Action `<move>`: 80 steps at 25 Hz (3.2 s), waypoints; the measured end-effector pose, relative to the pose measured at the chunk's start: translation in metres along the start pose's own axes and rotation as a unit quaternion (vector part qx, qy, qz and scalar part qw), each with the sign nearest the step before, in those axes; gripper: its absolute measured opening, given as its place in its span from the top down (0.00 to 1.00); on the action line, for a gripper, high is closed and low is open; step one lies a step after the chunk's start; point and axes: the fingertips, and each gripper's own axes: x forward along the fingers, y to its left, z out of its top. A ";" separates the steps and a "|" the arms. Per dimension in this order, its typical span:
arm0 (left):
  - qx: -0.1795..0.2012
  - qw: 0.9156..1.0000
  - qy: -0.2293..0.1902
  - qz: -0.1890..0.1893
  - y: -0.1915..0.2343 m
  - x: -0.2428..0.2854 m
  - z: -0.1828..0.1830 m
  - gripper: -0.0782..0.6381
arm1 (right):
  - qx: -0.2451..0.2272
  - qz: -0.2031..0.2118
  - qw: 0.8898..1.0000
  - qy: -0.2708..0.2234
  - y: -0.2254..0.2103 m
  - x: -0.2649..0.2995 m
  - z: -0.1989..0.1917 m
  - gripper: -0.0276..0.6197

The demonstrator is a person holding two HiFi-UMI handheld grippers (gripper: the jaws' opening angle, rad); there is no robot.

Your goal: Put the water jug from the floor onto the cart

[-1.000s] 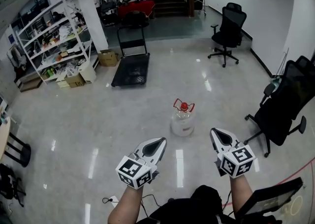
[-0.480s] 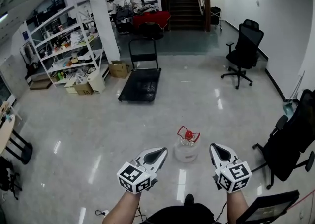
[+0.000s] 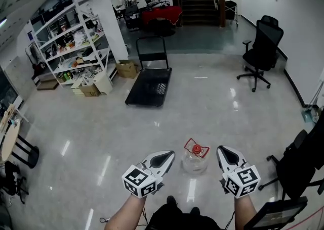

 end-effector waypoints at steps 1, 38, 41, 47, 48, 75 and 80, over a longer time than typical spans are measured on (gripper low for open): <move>-0.004 1.000 0.000 -0.001 0.010 0.007 0.000 0.90 | 0.001 -0.003 1.000 0.000 -0.005 0.010 0.001 0.95; -0.167 0.966 0.194 -0.027 0.236 0.285 -0.185 0.82 | 0.148 -0.062 0.965 0.207 -0.228 0.246 -0.204 0.74; -0.188 0.952 0.239 -0.033 0.240 0.295 -0.239 0.76 | 0.171 -0.073 0.954 0.236 -0.230 0.248 -0.253 0.74; -0.214 0.919 0.328 -0.047 0.250 0.313 -0.356 0.69 | 0.213 -0.099 0.925 0.298 -0.222 0.253 -0.362 0.74; -0.218 0.914 0.339 -0.049 0.250 0.315 -0.373 0.69 | 0.222 -0.103 0.919 0.308 -0.221 0.252 -0.378 0.74; -0.183 0.867 0.457 -0.080 0.240 0.335 -0.558 0.65 | 0.348 -0.129 0.839 0.397 -0.197 0.240 -0.573 0.73; -0.188 0.853 0.479 -0.084 0.235 0.329 -0.568 0.65 | 0.348 -0.134 0.838 0.399 -0.198 0.238 -0.574 0.74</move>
